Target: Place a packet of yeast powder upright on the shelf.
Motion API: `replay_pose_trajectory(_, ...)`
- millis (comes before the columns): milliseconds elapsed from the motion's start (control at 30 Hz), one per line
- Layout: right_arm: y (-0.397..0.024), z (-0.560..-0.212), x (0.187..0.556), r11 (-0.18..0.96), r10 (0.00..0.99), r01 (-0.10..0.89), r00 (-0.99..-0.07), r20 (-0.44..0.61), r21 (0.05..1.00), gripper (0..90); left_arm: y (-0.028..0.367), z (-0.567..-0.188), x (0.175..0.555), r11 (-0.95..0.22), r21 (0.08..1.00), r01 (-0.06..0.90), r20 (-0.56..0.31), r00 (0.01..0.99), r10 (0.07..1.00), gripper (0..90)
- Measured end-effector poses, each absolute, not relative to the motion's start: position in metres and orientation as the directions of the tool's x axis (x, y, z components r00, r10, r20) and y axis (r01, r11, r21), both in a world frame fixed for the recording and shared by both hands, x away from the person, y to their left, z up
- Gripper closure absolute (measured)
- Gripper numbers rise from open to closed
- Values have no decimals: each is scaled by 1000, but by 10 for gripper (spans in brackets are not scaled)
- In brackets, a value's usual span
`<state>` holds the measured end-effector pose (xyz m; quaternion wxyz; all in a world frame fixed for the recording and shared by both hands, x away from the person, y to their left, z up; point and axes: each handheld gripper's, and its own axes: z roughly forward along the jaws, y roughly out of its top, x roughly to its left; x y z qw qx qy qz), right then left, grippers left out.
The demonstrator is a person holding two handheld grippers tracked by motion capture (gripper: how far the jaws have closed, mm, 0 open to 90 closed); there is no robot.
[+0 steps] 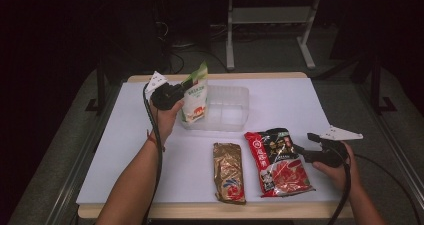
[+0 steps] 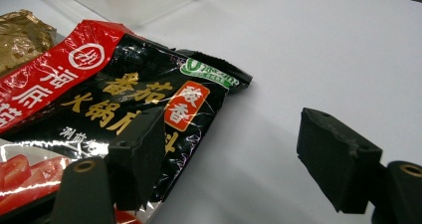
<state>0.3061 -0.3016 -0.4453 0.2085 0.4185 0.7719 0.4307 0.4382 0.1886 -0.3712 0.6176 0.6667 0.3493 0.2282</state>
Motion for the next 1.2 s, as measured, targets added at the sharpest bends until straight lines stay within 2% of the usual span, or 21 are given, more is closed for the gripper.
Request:
replay_pose_trajectory(333,-302,-446,306,281,827,468,-562,36,838,266,200,-374,434,-24,980,197,-111,643,757,875)
replay_pose_trajectory(1200,-300,-445,305,298,826,471,-563,23,830,273,221,-371,410,-149,976,158,8,659,752,784)
